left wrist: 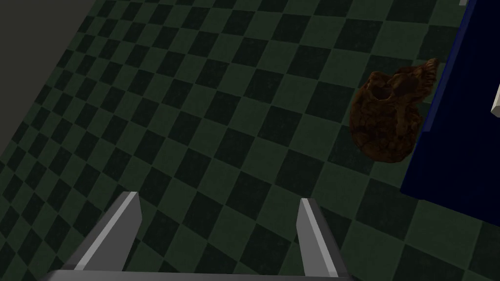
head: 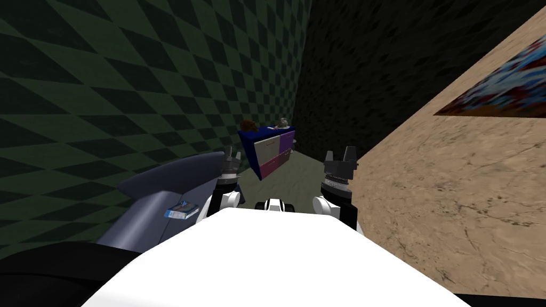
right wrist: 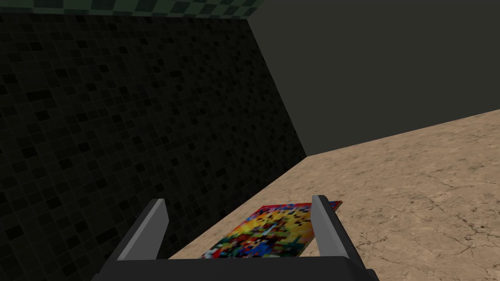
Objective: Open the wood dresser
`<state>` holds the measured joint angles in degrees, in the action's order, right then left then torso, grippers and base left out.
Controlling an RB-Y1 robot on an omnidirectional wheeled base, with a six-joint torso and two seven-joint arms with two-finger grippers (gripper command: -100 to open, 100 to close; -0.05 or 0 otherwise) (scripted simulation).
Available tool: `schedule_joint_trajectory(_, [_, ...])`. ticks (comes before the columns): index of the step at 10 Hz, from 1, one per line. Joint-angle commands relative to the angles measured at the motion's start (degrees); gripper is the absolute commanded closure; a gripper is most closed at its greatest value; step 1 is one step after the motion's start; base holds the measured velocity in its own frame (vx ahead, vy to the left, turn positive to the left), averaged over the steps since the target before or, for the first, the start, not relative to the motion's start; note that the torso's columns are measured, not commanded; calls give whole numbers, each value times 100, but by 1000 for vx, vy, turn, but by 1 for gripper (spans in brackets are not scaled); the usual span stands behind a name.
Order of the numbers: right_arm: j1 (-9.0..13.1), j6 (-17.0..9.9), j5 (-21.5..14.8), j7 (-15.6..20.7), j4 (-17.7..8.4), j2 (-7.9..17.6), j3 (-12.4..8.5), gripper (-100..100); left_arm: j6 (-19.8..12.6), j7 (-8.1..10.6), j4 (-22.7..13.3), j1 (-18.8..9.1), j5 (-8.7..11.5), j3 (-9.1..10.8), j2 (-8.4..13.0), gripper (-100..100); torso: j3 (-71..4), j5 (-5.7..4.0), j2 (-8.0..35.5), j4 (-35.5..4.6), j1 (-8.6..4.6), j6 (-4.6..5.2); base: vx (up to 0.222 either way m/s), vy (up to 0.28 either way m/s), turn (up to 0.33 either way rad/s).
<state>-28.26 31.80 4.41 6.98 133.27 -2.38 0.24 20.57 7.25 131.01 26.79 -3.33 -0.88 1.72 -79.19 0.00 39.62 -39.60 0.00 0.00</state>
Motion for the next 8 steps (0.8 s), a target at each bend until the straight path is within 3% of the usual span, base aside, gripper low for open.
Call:
schedule_joint_trajectory(1, [-2,0,0,0,-2,0,0,0,-45,50,-114,-14,98,86,342,-100,-405,-3,174,-185,-12,-1,115,-69,60])
schedule_joint_trajectory(4, [-3,0,0,0,-2,-1,1,0,-111,121,-280,-34,240,209,548,-100,-543,-3,257,-263,-10,0,143,-100,69])
schedule_joint_trajectory(8, [-2,0,0,0,-2,-1,1,0,-212,229,-537,-66,454,395,662,-100,-529,1,283,-273,5,0,160,-107,72])
